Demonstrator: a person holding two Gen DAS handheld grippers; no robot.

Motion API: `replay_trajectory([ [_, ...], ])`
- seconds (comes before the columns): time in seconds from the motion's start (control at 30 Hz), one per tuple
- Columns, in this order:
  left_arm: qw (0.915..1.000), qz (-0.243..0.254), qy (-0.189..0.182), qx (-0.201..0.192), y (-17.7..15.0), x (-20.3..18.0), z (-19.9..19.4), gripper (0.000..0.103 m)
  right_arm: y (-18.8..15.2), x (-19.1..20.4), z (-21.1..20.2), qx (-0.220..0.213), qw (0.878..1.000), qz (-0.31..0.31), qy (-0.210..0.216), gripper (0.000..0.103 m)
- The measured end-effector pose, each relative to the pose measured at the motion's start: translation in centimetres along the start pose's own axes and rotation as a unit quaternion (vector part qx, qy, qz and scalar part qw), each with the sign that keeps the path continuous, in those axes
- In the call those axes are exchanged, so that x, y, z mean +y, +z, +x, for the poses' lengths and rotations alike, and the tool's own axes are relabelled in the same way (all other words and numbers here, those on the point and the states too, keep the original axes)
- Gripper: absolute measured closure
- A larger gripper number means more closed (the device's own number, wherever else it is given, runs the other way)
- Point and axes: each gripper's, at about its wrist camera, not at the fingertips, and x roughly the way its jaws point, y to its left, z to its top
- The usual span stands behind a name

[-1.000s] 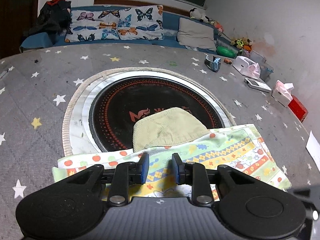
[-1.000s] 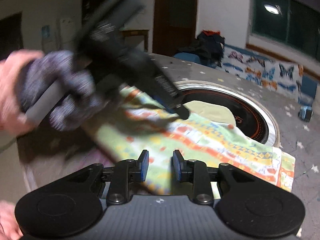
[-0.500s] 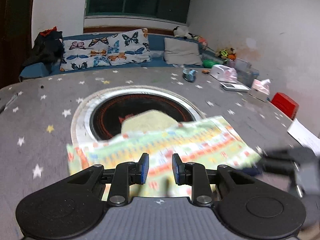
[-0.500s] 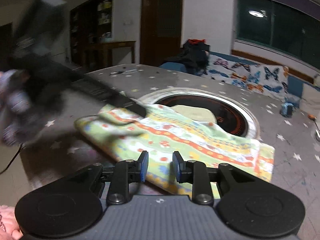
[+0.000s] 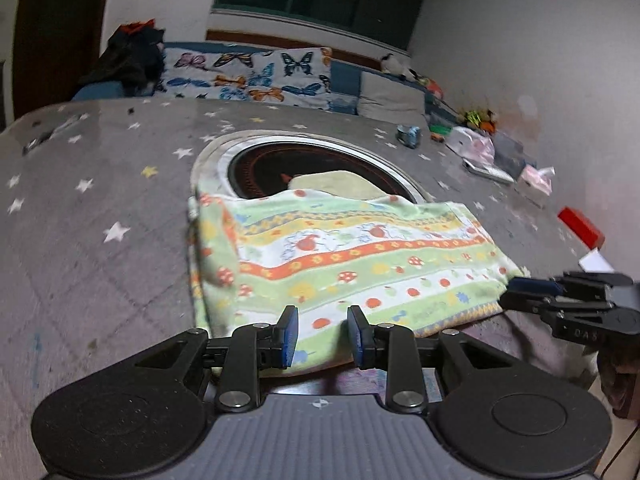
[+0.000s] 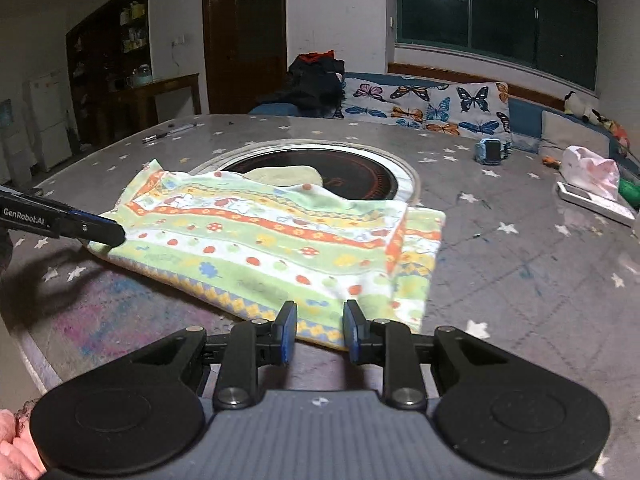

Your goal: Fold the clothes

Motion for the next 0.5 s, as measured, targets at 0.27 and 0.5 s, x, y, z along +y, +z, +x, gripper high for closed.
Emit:
replay_trajectory([
  [0.27, 0.9994, -0.030, 0.017, -0.002, 0.3, 1.6, -0.4, 0.075, 2.8, 0.2, 1.6, -0.021, 1.000, -0.006, 0.016, 0.078],
  [0.5, 0.9989, -0.032, 0.033, -0.011, 2.1, 2.4, -0.8, 0.075, 3.1, -1.0, 3.8, 0.010, 1.000, 0.016, 0.006, 0.077],
])
